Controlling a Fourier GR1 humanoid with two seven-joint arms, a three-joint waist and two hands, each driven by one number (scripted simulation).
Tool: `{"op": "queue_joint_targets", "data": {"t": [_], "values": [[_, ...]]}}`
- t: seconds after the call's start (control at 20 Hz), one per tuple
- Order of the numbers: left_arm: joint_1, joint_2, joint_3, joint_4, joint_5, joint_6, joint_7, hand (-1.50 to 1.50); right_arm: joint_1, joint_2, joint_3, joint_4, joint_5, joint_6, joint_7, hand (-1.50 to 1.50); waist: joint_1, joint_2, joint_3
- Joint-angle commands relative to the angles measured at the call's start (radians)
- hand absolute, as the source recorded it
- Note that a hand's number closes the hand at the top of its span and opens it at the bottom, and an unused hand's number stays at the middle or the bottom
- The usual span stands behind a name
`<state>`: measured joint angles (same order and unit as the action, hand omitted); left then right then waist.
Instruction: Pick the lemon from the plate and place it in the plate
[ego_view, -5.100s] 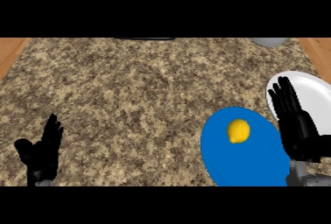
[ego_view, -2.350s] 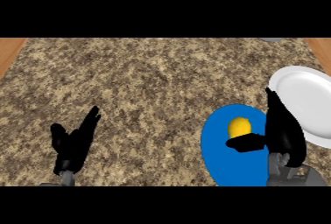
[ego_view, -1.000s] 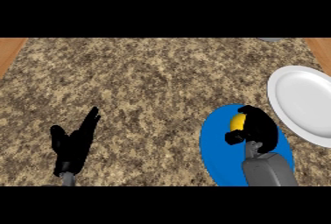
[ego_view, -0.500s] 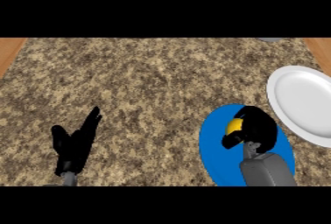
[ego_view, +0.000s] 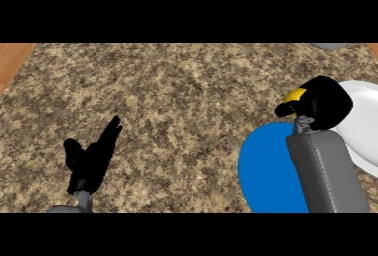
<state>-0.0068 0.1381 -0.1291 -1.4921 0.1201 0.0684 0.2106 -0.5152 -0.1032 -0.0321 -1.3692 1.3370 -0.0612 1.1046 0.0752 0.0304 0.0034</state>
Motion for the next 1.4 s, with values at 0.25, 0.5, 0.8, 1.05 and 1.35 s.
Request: {"op": "queue_joint_targets", "data": {"t": [0.25, 0.5, 0.8, 1.05, 1.35], "values": [[-0.015, -0.021, -0.042, 0.034, -0.010, -0.018, 0.023, 0.00, -0.259, -0.082, -0.201, 0.159, 0.310, -0.190, 0.270, 1.50, 0.045, 0.027, -0.005], [-0.030, -0.026, -0.043, 0.023, -0.017, -0.011, 0.022, 0.00, -0.311, -0.079, -0.278, 0.189, 0.477, -0.271, 0.339, 1.50, 0.044, 0.019, -0.003], [-0.015, -0.013, -0.023, 0.026, 0.007, -0.029, 0.028, 0.00, -0.295, -0.050, -0.378, 0.159, 0.604, -0.439, 0.352, 1.50, 0.029, 0.015, 0.000], [-0.024, -0.032, -0.027, 0.049, -0.012, -0.003, 0.030, 0.00, -0.264, -0.027, -0.467, 0.179, 0.721, -0.500, 0.359, 1.50, -0.007, 0.007, -0.001], [0.009, -0.019, 0.002, 0.023, 0.006, -0.002, 0.028, 0.00, -0.171, -0.036, -0.598, 0.176, 0.831, -0.609, 0.350, 1.50, -0.025, -0.004, 0.000]]}}
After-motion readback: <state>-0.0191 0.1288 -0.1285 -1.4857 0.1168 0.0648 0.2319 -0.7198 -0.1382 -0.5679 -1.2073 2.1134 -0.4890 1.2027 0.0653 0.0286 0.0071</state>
